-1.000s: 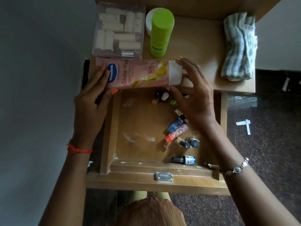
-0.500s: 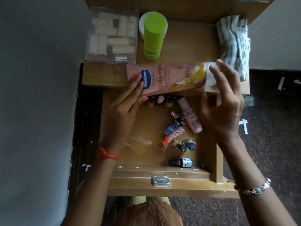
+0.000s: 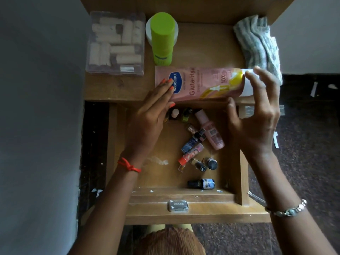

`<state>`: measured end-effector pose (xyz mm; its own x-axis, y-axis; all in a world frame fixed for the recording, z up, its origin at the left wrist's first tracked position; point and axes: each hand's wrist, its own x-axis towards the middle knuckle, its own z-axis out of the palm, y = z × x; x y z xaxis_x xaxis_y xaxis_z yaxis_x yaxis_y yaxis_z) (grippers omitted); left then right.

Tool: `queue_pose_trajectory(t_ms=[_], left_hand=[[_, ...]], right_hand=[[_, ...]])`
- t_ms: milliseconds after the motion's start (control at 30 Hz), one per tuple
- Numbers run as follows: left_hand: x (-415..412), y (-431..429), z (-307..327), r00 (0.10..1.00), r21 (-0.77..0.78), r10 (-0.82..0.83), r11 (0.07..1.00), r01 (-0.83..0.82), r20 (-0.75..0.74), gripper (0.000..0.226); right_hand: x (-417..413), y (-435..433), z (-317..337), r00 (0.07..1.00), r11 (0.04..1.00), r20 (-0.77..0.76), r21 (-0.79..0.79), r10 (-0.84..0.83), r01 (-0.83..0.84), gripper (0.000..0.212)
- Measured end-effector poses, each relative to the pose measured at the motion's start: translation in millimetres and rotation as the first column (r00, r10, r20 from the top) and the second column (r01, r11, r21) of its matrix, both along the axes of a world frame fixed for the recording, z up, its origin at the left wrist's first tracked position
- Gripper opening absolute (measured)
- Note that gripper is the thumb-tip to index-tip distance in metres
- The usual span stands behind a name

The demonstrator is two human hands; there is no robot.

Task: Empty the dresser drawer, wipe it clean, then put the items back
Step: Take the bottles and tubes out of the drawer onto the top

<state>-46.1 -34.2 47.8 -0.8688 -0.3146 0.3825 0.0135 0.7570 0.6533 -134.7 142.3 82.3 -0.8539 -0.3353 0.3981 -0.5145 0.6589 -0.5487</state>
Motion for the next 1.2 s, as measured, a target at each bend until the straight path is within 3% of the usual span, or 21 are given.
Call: queue_pose_trajectory(t_ms=[267,533,767,967,1200], left_hand=[[6,-4,1,1.000,-0.031,0.020,0.999,-0.020,-0.005,0.033],[7,-1,1,1.000,-0.002,-0.008,1.000,0.008,-0.018,0.032],[-17,22,6,0.993,0.058,-0.108,0.992,0.110,-0.045,0.029],[-29,24,18,0.997,0.159,-0.065,0.985,0.072,-0.045,0.032],[-26,17,21,1.000,0.116,0.031,0.993,-0.031,0.008,0.030]], right_hand=[[-2,-2,1,0.998,0.997,0.024,0.033,0.065,-0.066,0.052],[-12,13,12,0.965,0.978,0.198,0.077,0.173,-0.192,0.055],[19,40,8,0.975,0.999,0.220,0.035,-0.021,0.013,0.053],[32,-19,6,0.951,0.972,0.244,-0.086,-0.192,0.218,0.051],[15,-69,8,0.936,0.980,0.313,-0.066,-0.159,0.188,0.052]])
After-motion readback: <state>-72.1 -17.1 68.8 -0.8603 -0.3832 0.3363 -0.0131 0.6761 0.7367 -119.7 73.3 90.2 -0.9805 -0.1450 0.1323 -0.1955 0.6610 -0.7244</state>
